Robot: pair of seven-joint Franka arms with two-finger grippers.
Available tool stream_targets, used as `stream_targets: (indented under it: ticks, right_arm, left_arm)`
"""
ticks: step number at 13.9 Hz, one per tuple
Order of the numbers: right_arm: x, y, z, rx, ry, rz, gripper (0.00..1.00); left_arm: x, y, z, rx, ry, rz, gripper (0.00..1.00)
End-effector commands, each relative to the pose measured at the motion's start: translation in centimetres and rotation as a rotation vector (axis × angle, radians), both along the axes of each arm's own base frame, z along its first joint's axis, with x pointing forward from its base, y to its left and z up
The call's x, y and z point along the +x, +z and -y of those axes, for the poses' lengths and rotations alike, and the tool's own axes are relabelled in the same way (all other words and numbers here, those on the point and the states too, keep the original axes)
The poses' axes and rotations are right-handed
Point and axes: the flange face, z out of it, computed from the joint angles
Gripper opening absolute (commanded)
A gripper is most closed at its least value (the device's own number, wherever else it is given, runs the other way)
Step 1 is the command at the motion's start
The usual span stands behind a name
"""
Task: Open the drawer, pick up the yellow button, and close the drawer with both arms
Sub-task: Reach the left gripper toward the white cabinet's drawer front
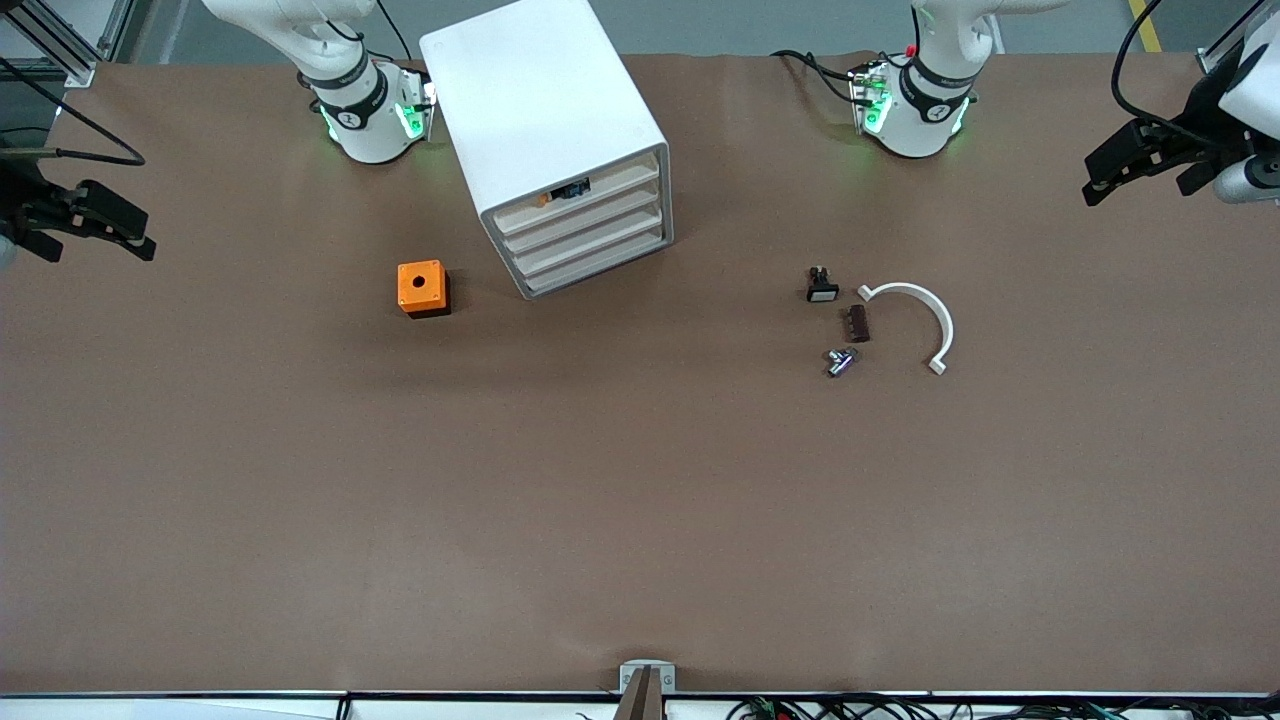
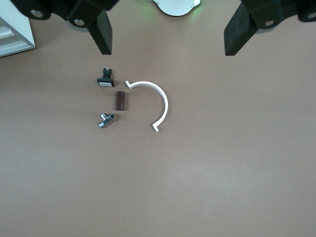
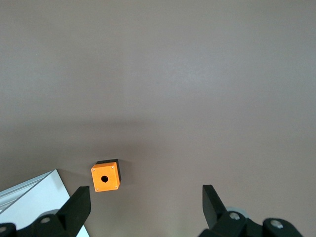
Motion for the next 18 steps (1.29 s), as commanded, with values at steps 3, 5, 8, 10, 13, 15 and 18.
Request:
stream_targets:
  ticks: [3,5,8,10,13,15,18]
  right_arm:
    - [0.0,0.6,0.3,-0.016,0.000,0.006,1.00]
    - [0.1,0.5,0.3,-0.016,0.000,0.005,1.00]
    - [0.1,0.6,0.3,-0.016,0.000,0.008,1.00]
    - [0.1,0.5,0.3,-0.016,0.000,0.006,1.00]
    - [0.1,0.6,0.3,-0.016,0.000,0.008,1.00]
    - [0.1,0.6,0.3,-0.016,0.000,0.008,1.00]
    - [0.1,0.6,0.4,-0.016,-0.002,0.008,1.00]
  left_arm:
    - [0.9,0.0,-0.4,0.039,0.006,0.005,1.00]
    - [2.2,-0.3,-0.5,0.033,0.007,0.003,1.00]
    - [4.5,-3.1,-0.5,0.030,0.007,-0.044,1.00]
    - [6.6,-6.7,-0.1,0.026,0.001,-0.101,1.00]
    - [9.8,-10.7,0.8,0.025,0.072,-0.140,1.00]
    - [10.9,-13.8,1.8,0.038,0.198,-0.187,1.00]
    - [12.0,-18.6,4.6,0.097,0.398,-0.246,1.00]
